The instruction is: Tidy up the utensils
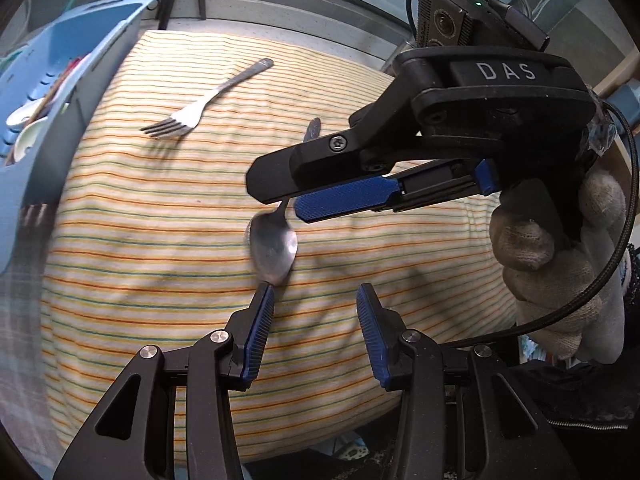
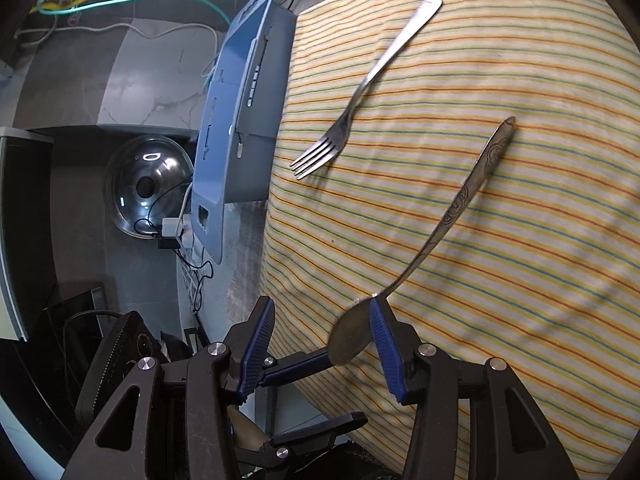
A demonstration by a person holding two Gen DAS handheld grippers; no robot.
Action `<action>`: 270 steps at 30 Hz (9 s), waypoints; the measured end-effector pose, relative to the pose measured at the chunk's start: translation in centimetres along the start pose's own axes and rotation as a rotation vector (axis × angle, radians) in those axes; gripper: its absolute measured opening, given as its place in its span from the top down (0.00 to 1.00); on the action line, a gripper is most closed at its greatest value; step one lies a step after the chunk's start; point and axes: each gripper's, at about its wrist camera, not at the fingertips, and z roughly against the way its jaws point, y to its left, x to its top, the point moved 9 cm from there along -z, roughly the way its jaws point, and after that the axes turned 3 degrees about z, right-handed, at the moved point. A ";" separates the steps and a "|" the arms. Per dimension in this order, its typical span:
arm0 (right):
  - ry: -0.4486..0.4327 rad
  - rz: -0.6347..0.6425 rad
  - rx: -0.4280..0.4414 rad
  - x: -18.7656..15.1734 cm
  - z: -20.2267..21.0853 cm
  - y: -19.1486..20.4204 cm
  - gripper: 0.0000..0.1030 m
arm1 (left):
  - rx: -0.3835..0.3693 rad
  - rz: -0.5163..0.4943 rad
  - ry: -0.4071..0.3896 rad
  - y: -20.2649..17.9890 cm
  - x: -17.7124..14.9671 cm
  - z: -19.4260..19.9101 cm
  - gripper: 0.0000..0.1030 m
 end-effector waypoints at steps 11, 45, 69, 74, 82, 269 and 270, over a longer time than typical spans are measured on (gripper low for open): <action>-0.115 -0.098 -0.155 1.5 1.2 -4.0 0.60 | 0.091 -0.105 -0.003 1.6 0.9 -0.4 0.60; -0.151 -0.152 -0.275 2.5 -0.5 -3.5 0.95 | 0.038 -0.174 -0.160 1.3 2.9 -1.2 0.70; -0.224 0.075 -0.186 13.7 -4.3 10.8 0.96 | 0.118 -0.079 -0.280 12.1 11.0 7.5 0.70; -0.224 0.129 -0.213 16.6 -6.1 12.7 0.96 | 0.141 -0.054 -0.273 14.9 12.9 8.0 0.70; -0.203 0.134 -0.241 19.2 -8.3 12.1 0.96 | 0.135 -0.002 -0.235 17.5 14.3 6.7 0.70; -0.206 0.329 -0.237 20.2 -9.1 16.7 0.47 | 0.334 0.130 -0.239 20.5 11.4 11.3 0.49; -0.211 0.333 -0.240 20.1 -8.7 16.7 0.47 | 0.334 0.130 -0.243 20.3 11.4 11.5 0.49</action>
